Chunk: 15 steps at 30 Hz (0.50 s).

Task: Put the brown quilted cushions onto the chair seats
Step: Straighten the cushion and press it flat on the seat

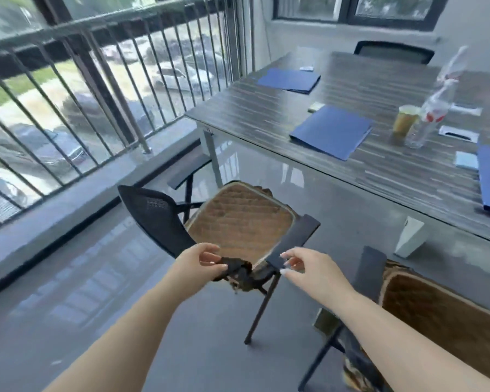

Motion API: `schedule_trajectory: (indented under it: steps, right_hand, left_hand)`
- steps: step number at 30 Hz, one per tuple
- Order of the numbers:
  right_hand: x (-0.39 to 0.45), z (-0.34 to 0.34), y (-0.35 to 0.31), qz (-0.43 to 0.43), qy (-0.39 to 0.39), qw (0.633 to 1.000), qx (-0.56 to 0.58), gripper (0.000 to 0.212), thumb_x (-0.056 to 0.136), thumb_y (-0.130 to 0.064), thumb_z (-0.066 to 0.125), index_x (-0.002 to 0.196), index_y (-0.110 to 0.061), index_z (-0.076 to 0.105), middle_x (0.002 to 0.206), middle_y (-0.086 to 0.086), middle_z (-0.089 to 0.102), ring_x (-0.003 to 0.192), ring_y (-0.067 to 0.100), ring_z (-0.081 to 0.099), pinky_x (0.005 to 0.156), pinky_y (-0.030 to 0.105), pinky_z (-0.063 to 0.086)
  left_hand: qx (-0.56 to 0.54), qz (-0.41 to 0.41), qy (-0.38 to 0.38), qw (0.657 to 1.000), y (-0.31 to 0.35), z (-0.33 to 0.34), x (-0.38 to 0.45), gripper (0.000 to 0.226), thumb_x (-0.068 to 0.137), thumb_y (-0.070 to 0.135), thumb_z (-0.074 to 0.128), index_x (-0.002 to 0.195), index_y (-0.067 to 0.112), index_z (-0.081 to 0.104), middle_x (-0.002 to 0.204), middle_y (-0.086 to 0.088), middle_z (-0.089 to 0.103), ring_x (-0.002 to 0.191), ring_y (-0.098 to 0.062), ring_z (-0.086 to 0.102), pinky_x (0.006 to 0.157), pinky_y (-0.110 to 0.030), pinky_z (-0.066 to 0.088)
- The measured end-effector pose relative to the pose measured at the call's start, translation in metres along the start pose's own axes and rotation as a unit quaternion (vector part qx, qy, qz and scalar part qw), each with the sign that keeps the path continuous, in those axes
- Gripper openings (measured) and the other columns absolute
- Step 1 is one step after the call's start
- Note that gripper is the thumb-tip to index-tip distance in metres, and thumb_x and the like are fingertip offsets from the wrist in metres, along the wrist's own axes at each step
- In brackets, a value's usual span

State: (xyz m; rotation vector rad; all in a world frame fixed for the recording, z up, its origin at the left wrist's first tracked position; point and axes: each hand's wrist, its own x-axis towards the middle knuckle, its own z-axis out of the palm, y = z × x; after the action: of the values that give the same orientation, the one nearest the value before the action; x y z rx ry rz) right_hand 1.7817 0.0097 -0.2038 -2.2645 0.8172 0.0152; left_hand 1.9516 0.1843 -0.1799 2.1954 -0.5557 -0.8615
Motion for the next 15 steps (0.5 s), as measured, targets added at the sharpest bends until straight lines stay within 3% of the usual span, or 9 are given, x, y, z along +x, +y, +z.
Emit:
schedule_trajectory:
  steps: [4,8,12,15]
  right_hand:
    - [0.021,0.029,-0.059,0.004,0.008,0.999,0.053,0.026,0.084,-0.031,0.066,0.11,-0.029,0.063,0.094,-0.014,0.065,0.088,0.003,0.06,0.076,0.021,0.045]
    - [0.047,0.045,-0.087,0.011,-0.008,0.996,0.083,0.02,0.084,-0.029,0.066,0.104,-0.032,0.062,0.089,-0.017,0.064,0.087,0.002,0.061,0.082,0.024,0.051]
    - [0.085,0.056,-0.101,0.015,-0.015,0.995,0.099,0.018,0.084,-0.03,0.067,0.1,-0.035,0.061,0.089,-0.015,0.065,0.087,0.003,0.062,0.081,0.025,0.053]
    - [0.118,0.061,-0.095,0.041,-0.014,0.995,0.094,0.018,0.083,-0.03,0.067,0.099,-0.036,0.061,0.09,-0.015,0.065,0.087,0.001,0.061,0.076,0.016,0.048]
  left_hand:
    - [-0.037,-0.011,0.019,0.999,-0.029,-0.059,-0.001,0.034,0.085,0.021,0.07,0.116,0.021,0.058,0.109,0.001,0.067,0.094,-0.011,0.065,0.066,-0.018,0.049]
    - [-0.057,-0.01,0.023,0.998,-0.042,-0.091,0.009,0.035,0.086,0.021,0.068,0.119,0.023,0.057,0.112,0.003,0.066,0.096,-0.006,0.064,0.065,-0.012,0.046]
    - [-0.065,-0.008,0.032,0.997,-0.048,-0.122,0.045,0.033,0.086,0.024,0.069,0.117,0.026,0.058,0.11,0.006,0.066,0.094,-0.002,0.064,0.065,-0.011,0.045]
    - [-0.073,0.004,0.034,0.997,-0.047,-0.139,0.086,0.031,0.084,0.024,0.07,0.113,0.027,0.059,0.106,0.009,0.068,0.094,-0.003,0.064,0.07,-0.013,0.045]
